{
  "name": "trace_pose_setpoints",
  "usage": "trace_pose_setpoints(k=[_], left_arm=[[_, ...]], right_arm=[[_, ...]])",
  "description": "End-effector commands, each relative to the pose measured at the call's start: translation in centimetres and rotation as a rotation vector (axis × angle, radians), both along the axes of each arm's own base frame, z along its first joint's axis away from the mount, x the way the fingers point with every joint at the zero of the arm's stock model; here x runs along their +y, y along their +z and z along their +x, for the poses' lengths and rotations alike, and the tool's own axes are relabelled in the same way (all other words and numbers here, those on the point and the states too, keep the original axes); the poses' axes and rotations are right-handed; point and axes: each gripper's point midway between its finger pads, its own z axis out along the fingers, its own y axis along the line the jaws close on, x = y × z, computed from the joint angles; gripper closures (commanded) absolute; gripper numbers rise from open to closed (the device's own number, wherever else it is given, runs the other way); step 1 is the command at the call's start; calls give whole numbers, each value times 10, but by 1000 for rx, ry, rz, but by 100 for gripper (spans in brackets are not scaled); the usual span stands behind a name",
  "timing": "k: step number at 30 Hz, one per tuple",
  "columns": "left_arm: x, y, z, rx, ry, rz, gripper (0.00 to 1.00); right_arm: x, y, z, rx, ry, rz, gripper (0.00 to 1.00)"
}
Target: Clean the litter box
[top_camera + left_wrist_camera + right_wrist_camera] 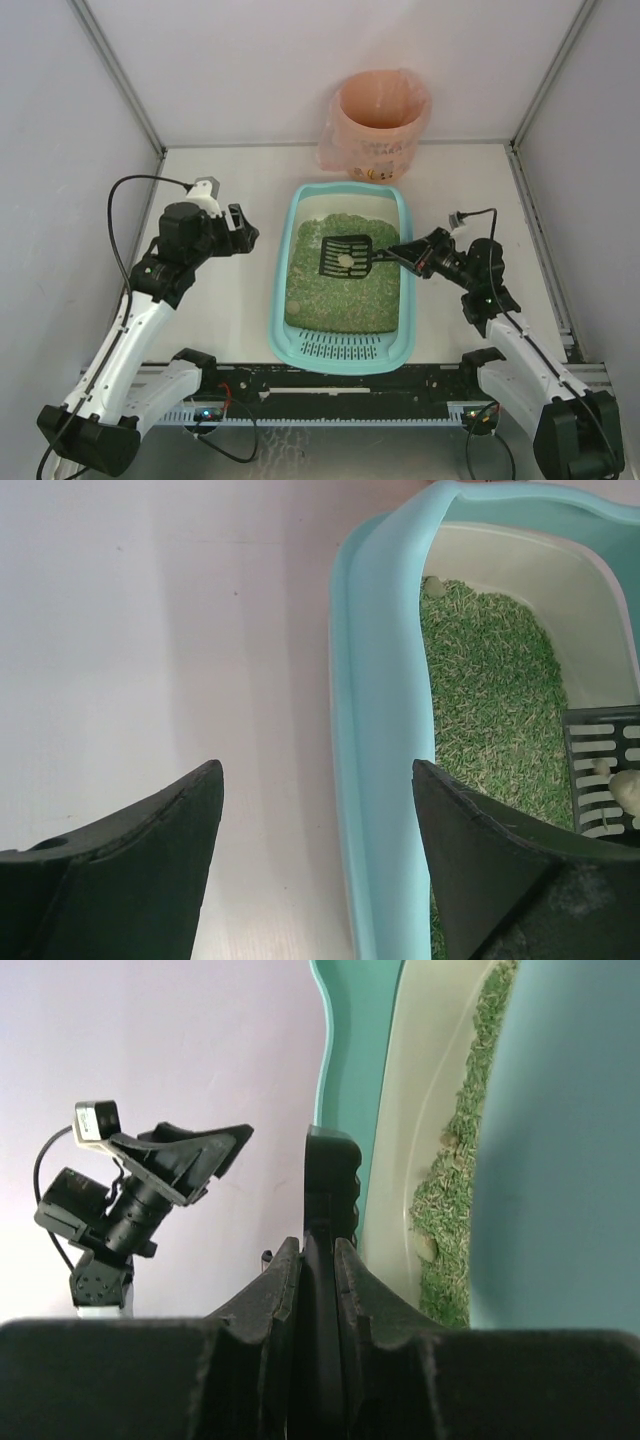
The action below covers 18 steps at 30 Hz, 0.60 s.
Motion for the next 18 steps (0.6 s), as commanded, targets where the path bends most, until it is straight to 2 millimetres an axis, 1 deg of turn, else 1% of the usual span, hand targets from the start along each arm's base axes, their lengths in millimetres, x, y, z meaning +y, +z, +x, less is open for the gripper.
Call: trace_pose_setpoints(k=[1, 2, 4, 5, 6, 7, 8, 9, 11, 12, 13, 14, 15, 16, 17, 18], left_arm=[[-2, 1, 2, -27, -29, 2, 21], [-1, 0, 2, -24, -23, 5, 21], [0, -3, 3, -15, -15, 12, 21], [0, -3, 3, -13, -16, 14, 22], [0, -3, 3, -9, -18, 13, 22], [0, -3, 3, -10, -20, 14, 22], [0, -3, 3, -10, -19, 14, 22], [0, -4, 3, -8, -17, 16, 22], [2, -4, 3, -10, -10, 18, 22], [1, -5, 3, -9, -13, 18, 22], [1, -4, 3, -9, -14, 18, 22], [0, -4, 3, -8, -19, 16, 22], [0, -3, 3, -11, -24, 17, 23], [-1, -3, 2, -14, -30, 17, 23], [-3, -2, 2, -21, -41, 13, 24], [-5, -1, 1, -25, -56, 10, 24]], right_arm=[[-19, 8, 9, -25, -93, 16, 100], [-17, 16, 7, -58, -76, 41, 100], [1, 33, -3, -123, 38, 35, 100], [4, 34, -5, -131, 68, 19, 100], [-2, 31, -3, -116, 43, 8, 100], [-14, 22, 3, -77, -25, 1, 100], [-23, 18, 7, -59, -79, 3, 100], [-23, 19, 6, -68, -84, 10, 100], [-1, 29, -4, -117, 27, -8, 100], [9, 30, -10, -127, 90, -31, 100], [7, 30, -12, -126, 89, -51, 100], [-6, 22, -5, -96, 14, -79, 100], [-23, 11, 1, -31, -80, -97, 100], [-36, 4, 4, 2, -144, -91, 100], [-40, 3, 4, 4, -169, -66, 100], [-37, 11, 3, -19, -155, -39, 100]])
